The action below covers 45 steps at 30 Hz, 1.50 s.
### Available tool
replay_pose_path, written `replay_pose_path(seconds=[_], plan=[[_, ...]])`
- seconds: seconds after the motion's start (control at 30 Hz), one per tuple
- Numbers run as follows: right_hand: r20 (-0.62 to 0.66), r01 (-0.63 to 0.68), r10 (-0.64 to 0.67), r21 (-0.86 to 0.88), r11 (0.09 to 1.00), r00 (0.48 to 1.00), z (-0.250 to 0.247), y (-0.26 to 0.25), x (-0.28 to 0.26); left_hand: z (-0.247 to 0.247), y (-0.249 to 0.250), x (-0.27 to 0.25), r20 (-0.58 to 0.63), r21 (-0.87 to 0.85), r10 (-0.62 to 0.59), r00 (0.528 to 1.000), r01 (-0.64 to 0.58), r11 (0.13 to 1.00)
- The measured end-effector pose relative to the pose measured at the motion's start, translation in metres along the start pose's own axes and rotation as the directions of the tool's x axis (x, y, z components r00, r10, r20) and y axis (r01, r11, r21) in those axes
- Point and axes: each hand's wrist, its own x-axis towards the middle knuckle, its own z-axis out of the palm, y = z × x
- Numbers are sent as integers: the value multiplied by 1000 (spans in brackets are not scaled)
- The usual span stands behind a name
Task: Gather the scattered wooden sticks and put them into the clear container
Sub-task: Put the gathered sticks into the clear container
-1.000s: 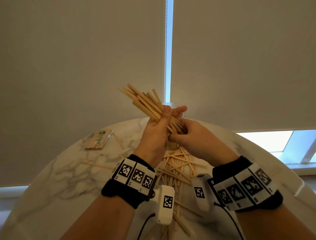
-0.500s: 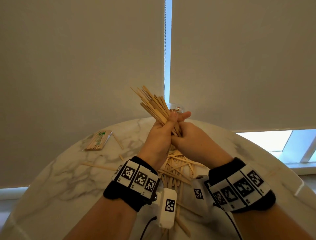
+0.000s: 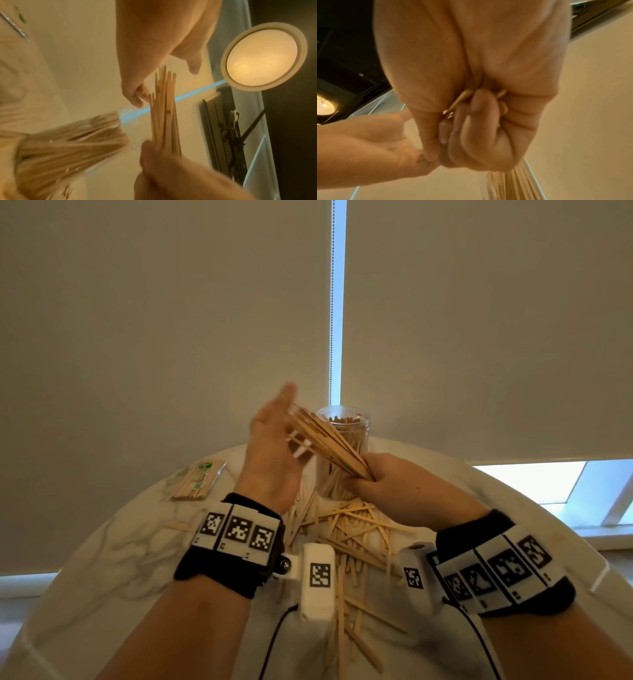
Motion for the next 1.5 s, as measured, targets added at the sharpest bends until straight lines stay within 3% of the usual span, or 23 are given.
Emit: replay_pose_path(seconds=[0.1, 0.23, 0.33, 0.4, 0.5, 0.53, 0.63, 0.77, 0.83, 0.93, 1.0, 1.2, 1.37, 1.43, 1.5], plan=[[59, 12, -11, -16, 1000, 998, 1, 0, -1, -10, 12, 4, -82, -26, -10, 997, 8, 1000], [78, -26, 29, -49, 998, 996, 14, -3, 4, -1, 1, -1, 12, 126, -106, 994, 104, 987], [0, -104, 104, -52, 993, 995, 10, 4, 5, 5, -3, -6, 89, 225, -128, 988, 106, 969], [-47, -136, 134, -59, 989, 990, 4, 9, 4, 5, 0, -6, 98, 265, -57, 994, 29, 964], [-37, -166, 163, -107, 980, 986, 2, 12, 5, 2, 7, 0, -74, 267, 120, 990, -97, 959], [-31, -170, 167, -123, 978, 985, 3, 11, 5, 3, 8, 1, -86, 293, 111, 990, -81, 953], [-54, -155, 147, -235, 960, 988, 10, 8, 6, 9, -2, -7, 25, 447, -68, 997, 49, 893], [-58, -159, 148, -329, 931, 987, 7, 9, 6, 16, -17, -13, 83, 571, -63, 995, 4, 821], [-62, -179, 168, -345, 921, 984, 0, 12, 5, 15, -18, -13, 145, 615, -129, 981, 12, 789], [-66, -213, 203, -369, 905, 977, -7, 16, 3, 14, -17, -21, 238, 753, -241, 941, -22, 658], [-67, -218, 208, -385, 897, 976, -8, 17, 3, 13, -19, -23, 274, 793, -235, 932, -81, 604], [-119, -108, 66, -397, 911, 991, -10, 14, 5, 11, -18, -12, 141, 665, -155, 978, 23, 747], [-109, -105, 70, -350, 931, 992, -13, 14, 4, 8, -10, -10, 199, 464, -207, 958, 94, 881], [-112, -94, 61, -323, 942, 992, -13, 14, 3, 6, -7, -11, 250, 482, -188, 950, 46, 875], [-119, -88, 52, -322, 943, 992, -13, 15, 3, 6, -7, -13, 294, 648, -190, 937, -49, 760]])
